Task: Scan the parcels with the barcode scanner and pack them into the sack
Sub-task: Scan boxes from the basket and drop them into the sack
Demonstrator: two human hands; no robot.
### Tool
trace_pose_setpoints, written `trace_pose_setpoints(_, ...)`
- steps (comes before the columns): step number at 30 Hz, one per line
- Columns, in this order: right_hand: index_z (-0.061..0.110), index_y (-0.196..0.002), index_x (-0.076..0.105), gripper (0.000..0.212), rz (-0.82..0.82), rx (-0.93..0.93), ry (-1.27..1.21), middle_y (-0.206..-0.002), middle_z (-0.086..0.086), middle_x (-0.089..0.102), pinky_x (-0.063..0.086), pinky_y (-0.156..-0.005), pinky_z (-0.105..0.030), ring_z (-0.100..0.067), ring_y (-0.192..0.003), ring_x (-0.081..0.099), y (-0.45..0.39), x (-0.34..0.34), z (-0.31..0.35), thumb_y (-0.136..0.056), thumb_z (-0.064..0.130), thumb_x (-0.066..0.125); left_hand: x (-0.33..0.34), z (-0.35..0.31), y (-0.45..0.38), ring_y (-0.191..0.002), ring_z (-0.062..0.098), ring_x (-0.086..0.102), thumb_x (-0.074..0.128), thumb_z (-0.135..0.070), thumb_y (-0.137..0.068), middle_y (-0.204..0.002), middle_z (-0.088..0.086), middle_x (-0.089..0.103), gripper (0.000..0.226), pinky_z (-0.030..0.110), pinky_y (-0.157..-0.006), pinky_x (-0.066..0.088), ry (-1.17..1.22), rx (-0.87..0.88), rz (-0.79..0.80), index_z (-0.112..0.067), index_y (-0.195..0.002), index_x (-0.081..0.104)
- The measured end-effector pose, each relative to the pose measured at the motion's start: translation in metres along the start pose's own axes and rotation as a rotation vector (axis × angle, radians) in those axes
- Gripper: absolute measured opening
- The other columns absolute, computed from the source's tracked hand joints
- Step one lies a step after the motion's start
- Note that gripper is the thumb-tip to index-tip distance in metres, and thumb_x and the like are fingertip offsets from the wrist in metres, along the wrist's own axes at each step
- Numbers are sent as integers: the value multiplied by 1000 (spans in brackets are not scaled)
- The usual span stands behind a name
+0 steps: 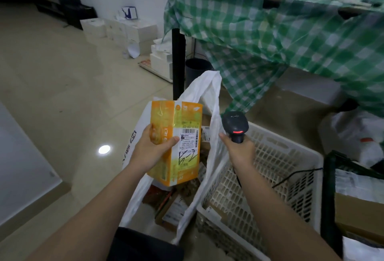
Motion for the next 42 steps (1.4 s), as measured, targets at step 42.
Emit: trace_pose_setpoints(42,8,-97,57,20,-153,61,-148,-71,-4,54,40,-60,-28,-18,-64,51,-63,-35,-5,-82,5,71,82,40,-127,-126,31,42,61,-36,-92,-141,7,45,50,45,-90,47,-712,333,-26,-17,-137,51)
Point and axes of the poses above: each hand's wrist, its own y-axis away from the middle knuckle, its own x-axis out of the palm, z = x × y, the point moved 3 cm from there along -y, towards the middle knuckle
